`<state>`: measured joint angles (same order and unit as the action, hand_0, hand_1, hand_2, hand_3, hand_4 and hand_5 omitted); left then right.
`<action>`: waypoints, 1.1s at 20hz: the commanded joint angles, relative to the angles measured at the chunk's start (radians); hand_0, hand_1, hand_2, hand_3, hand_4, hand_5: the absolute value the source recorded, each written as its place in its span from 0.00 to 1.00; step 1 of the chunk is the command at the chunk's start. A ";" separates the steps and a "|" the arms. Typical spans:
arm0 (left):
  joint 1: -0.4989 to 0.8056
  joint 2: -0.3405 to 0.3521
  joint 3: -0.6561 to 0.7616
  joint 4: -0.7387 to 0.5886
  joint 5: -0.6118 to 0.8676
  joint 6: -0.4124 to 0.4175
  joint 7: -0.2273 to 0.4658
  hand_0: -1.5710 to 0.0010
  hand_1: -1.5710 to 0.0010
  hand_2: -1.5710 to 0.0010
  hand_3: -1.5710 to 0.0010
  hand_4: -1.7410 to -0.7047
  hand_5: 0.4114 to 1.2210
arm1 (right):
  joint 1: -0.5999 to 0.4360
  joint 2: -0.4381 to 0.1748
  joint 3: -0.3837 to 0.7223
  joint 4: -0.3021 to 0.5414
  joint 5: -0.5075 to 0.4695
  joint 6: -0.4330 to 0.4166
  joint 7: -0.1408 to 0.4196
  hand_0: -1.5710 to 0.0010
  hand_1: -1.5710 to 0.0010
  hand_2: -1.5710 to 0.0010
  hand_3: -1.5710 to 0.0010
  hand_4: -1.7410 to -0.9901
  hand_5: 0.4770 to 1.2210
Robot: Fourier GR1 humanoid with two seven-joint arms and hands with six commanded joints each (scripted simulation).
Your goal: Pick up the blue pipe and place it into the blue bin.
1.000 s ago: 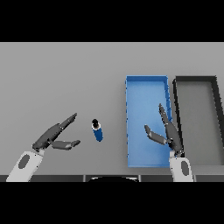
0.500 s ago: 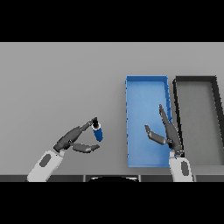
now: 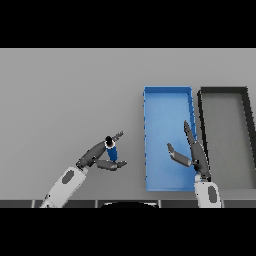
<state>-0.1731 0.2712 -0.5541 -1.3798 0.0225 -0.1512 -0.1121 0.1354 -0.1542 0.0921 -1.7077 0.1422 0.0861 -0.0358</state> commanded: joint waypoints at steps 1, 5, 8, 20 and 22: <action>-0.014 -0.016 0.004 0.009 0.014 -0.005 0.007 1.00 1.00 1.00 1.00 0.53 0.12 | 0.007 -0.004 -0.004 -0.009 -0.005 0.002 -0.004 1.00 1.00 1.00 1.00 0.56 0.25; -0.015 -0.060 0.018 0.034 0.067 -0.026 -0.001 0.94 0.84 0.75 0.70 0.42 0.39 | 0.000 0.001 -0.004 0.009 -0.011 0.008 -0.014 1.00 1.00 1.00 1.00 0.56 0.25; -0.008 -0.083 0.029 0.031 0.099 -0.036 -0.012 0.50 0.44 0.38 0.38 0.22 0.69 | 0.001 -0.002 -0.001 -0.002 -0.001 0.002 -0.022 1.00 1.00 1.00 1.00 0.57 0.25; -0.017 -0.124 -0.025 -0.103 0.076 0.011 -0.071 0.03 0.03 0.03 0.08 0.03 0.98 | -0.028 -0.012 -0.007 0.023 0.006 0.004 -0.031 1.00 1.00 1.00 1.00 0.61 0.25; -0.039 -0.122 -0.022 -0.146 0.095 0.001 -0.043 0.02 0.02 0.02 0.08 0.02 0.99 | -0.026 -0.011 0.004 0.018 0.028 -0.004 -0.016 1.00 1.00 1.00 1.00 0.62 0.26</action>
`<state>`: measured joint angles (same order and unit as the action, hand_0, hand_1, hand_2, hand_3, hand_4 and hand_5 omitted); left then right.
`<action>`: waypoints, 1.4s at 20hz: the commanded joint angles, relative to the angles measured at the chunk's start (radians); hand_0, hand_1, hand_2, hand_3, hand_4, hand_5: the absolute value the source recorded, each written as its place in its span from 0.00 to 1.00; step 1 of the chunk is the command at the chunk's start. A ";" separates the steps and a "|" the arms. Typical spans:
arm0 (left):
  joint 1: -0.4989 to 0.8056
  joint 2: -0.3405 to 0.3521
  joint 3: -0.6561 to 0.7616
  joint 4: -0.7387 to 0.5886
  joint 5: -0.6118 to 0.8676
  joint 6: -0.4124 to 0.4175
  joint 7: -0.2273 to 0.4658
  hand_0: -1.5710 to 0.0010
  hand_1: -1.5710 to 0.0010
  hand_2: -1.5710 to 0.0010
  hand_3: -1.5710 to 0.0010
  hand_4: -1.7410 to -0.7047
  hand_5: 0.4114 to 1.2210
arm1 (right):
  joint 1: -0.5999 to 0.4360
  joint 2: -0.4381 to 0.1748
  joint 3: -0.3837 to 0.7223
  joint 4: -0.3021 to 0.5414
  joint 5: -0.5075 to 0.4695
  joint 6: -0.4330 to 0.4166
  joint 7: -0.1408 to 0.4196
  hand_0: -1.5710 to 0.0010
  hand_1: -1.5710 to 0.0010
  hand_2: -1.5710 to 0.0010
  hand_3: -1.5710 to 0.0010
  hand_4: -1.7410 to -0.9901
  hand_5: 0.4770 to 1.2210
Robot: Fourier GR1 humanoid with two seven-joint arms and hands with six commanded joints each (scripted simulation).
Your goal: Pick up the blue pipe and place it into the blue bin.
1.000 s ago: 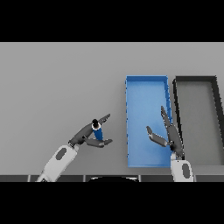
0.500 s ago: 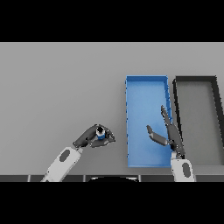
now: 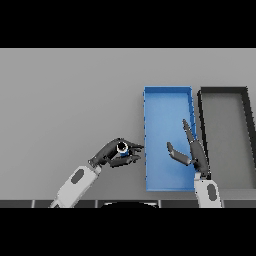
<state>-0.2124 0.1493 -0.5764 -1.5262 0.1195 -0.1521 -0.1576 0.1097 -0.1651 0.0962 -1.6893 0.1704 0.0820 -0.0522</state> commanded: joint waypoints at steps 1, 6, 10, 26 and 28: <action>-0.005 -0.003 -0.005 -0.012 0.000 0.002 0.025 0.02 0.02 0.01 0.08 0.02 0.99 | -0.002 0.001 0.001 0.004 0.003 -0.001 -0.003 1.00 1.00 1.00 1.00 0.62 0.27; -0.047 0.001 -0.003 -0.068 0.030 -0.012 0.106 0.01 0.01 0.00 0.08 0.01 1.00 | 0.021 -0.002 0.003 0.005 0.015 -0.005 -0.038 1.00 1.00 1.00 1.00 0.63 0.28; -0.050 -0.002 -0.019 -0.088 0.022 -0.004 0.160 0.00 0.00 0.00 0.08 0.01 1.00 | 0.012 -0.020 -0.003 0.007 0.001 0.017 -0.044 1.00 1.00 1.00 1.00 0.63 0.28; -0.045 0.017 -0.023 -0.091 0.020 -0.015 0.138 0.00 0.00 0.00 0.08 0.01 1.00 | -0.142 -0.156 0.014 -0.222 -0.522 0.355 0.171 1.00 1.00 1.00 1.00 0.55 0.04; -0.062 -0.002 -0.028 -0.079 0.008 -0.001 0.155 0.00 0.00 0.00 0.08 0.01 1.00 | -0.202 -0.203 0.037 -0.260 -0.572 0.407 0.210 1.00 1.00 1.00 1.00 0.54 0.04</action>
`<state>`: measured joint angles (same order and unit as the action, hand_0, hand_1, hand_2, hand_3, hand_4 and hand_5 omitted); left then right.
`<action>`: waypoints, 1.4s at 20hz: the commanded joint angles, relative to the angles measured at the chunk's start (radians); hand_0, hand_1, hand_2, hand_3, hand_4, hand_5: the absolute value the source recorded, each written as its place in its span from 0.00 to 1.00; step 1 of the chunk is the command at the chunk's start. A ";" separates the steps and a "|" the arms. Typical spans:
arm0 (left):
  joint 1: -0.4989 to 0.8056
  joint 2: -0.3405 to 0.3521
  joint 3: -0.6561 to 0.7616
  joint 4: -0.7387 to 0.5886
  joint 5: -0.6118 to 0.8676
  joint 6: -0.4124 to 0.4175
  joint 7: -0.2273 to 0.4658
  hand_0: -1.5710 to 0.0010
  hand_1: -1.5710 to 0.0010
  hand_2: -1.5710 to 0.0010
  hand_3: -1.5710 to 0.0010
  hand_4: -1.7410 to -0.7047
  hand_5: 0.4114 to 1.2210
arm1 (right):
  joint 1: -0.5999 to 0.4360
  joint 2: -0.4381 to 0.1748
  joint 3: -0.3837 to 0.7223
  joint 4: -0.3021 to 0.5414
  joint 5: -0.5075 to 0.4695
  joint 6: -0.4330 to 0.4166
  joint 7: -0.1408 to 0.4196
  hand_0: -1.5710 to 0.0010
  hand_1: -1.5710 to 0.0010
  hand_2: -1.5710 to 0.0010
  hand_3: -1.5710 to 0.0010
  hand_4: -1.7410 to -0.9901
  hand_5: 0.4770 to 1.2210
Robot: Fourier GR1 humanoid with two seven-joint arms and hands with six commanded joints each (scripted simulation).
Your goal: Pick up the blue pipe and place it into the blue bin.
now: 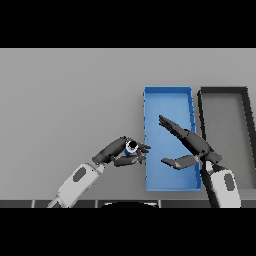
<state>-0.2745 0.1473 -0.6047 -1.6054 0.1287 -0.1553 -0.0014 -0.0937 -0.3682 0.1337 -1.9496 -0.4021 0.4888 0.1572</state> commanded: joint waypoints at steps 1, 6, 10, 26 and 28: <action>0.007 0.009 0.001 -0.002 -0.002 -0.001 -0.003 0.00 0.00 0.00 0.08 0.01 1.00 | -0.027 -0.019 0.013 -0.017 -0.035 0.014 0.035 1.00 1.00 1.00 1.00 0.54 0.04; 0.006 0.012 -0.008 0.000 -0.010 -0.005 0.001 0.00 0.00 0.00 0.08 0.01 1.00 | -0.160 -0.018 0.104 -0.052 -0.064 0.038 0.133 1.00 1.00 1.00 1.00 0.55 0.01; 0.000 0.012 -0.008 -0.016 -0.004 -0.017 -0.025 0.00 0.00 0.00 0.06 0.07 1.00 | -0.273 0.026 0.168 -0.019 -0.046 0.053 0.180 1.00 1.00 1.00 1.00 0.60 0.03; -0.003 0.025 0.004 -0.019 -0.082 -0.024 0.018 0.00 0.01 0.00 0.18 0.06 1.00 | -0.515 0.198 0.275 0.195 -0.016 0.105 0.226 0.36 0.35 0.35 0.44 0.28 0.13; -0.004 0.004 0.025 -0.004 -0.049 -0.049 -0.009 0.00 0.01 0.00 0.12 0.04 1.00 | -0.519 0.218 0.284 0.208 -0.034 0.082 0.217 0.23 0.23 0.22 0.28 0.36 0.37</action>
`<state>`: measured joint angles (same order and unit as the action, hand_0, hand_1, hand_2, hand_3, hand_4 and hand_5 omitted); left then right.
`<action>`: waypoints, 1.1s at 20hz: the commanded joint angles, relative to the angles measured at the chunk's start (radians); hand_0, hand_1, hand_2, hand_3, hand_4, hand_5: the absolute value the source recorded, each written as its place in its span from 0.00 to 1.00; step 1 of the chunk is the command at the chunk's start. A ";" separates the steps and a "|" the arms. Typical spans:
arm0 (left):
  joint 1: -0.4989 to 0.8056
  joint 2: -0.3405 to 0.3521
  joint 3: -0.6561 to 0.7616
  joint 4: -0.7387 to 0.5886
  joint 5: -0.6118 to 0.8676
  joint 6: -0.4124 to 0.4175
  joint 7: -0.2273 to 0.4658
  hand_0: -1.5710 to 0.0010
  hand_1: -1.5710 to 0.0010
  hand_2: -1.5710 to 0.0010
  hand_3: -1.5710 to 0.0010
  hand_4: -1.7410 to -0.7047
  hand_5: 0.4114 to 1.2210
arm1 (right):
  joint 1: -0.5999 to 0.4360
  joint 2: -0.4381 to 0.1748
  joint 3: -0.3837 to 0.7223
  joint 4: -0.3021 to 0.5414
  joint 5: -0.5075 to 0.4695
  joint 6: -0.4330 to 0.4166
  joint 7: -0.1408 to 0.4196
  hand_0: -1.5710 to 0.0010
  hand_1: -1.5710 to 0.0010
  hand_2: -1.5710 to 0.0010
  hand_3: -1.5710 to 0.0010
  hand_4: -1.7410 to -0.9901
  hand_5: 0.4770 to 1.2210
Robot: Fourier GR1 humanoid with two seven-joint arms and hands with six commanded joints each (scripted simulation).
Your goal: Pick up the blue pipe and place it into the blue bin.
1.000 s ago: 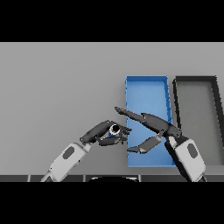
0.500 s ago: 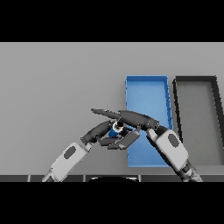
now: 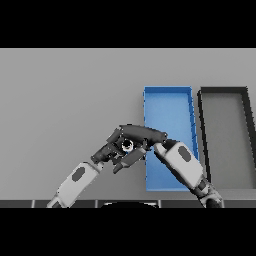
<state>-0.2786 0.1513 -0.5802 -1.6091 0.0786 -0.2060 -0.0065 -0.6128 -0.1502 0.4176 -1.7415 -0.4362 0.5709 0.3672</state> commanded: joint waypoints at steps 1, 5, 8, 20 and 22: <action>0.008 -0.016 0.002 0.013 0.007 -0.009 -0.027 0.00 0.01 0.00 0.09 0.03 1.00 | 0.012 -0.004 0.003 -0.006 0.005 0.004 -0.014 0.18 0.18 0.18 0.23 0.38 0.50; 0.007 -0.024 0.016 0.014 -0.018 -0.011 -0.014 0.00 0.00 0.00 0.04 0.01 1.00 | 0.012 -0.028 0.020 -0.015 0.063 0.033 -0.082 0.07 0.07 0.07 0.09 0.41 0.79; 0.010 -0.028 0.015 0.008 -0.011 -0.021 -0.003 0.00 0.00 0.00 0.02 0.01 1.00 | 0.022 -0.026 0.029 -0.023 0.037 0.024 -0.093 0.04 0.04 0.04 0.05 0.37 0.89; -0.006 -0.011 0.022 0.016 -0.169 -0.060 -0.026 0.86 0.87 0.87 0.87 0.79 0.60 | 0.021 -0.022 0.033 -0.050 0.035 -0.028 -0.062 0.00 0.00 0.00 0.00 0.34 0.99; -0.015 -0.016 0.031 0.023 -0.157 -0.060 -0.002 0.91 0.92 0.92 0.92 0.83 0.46 | 0.030 -0.016 0.036 -0.037 0.051 -0.033 -0.062 0.00 0.00 0.00 0.00 0.34 1.00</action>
<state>-0.2942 0.1349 -0.5486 -1.5859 -0.0789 -0.2658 -0.0075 -0.5825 -0.1664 0.4541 -1.7784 -0.3866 0.5395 0.3057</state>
